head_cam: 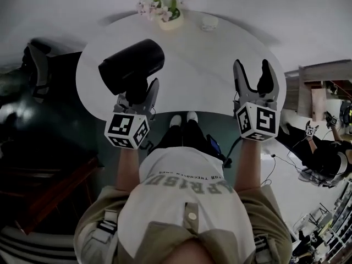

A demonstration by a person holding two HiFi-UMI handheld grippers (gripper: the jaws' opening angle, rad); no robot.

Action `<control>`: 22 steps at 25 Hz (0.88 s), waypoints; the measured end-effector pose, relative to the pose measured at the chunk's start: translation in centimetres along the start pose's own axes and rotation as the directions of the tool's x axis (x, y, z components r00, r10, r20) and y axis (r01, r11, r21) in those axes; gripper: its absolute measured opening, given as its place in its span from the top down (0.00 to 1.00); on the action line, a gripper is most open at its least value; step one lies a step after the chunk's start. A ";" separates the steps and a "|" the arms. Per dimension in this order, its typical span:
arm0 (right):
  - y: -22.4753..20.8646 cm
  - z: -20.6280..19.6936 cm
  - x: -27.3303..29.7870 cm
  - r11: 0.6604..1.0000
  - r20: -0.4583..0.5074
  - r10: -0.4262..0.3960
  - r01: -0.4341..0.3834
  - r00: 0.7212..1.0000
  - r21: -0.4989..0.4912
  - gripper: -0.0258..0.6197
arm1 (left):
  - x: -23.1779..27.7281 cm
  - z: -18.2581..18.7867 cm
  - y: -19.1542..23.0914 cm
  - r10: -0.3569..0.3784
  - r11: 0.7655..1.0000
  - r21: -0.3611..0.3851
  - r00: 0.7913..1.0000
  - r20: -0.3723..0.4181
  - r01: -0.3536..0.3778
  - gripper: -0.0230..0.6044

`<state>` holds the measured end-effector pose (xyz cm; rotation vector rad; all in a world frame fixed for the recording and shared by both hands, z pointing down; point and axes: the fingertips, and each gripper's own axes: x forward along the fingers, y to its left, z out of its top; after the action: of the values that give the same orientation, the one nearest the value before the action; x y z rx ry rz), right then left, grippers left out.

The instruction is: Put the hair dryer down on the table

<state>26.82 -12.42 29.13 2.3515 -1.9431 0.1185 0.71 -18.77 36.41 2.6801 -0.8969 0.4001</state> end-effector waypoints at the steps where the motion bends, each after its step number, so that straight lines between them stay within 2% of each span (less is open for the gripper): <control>1: 0.0 -0.2 0.4 1.000 -0.007 0.010 -0.010 1.000 -0.001 0.43 | 0.3 -0.3 -0.1 -0.004 1.000 -0.009 1.000 -0.008 0.004 0.74; 7: 0.1 -1.5 2.4 0.998 -0.039 0.057 -0.058 0.998 -0.013 0.43 | 2.7 -2.2 0.0 -0.038 0.999 -0.041 0.998 -0.052 0.035 0.74; 13: 1.4 -3.1 4.4 0.986 -0.092 0.150 -0.155 0.985 -0.060 0.43 | 4.7 -4.6 -0.3 -0.092 0.994 -0.074 0.989 -0.117 0.084 0.74; 18: 3.3 -4.8 5.3 0.961 -0.140 0.241 -0.257 0.960 -0.106 0.43 | 5.9 -6.9 -0.8 -0.142 0.989 -0.066 0.975 -0.173 0.132 0.74; 22: 4.8 -5.6 5.9 0.933 -0.172 0.315 -0.337 0.934 -0.123 0.43 | 6.7 -8.4 -1.0 -0.178 0.981 -0.111 0.963 -0.202 0.158 0.74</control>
<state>23.16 -18.45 35.51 1.8530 -2.1663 0.1579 5.06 -18.63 46.26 2.5436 -0.6053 0.5751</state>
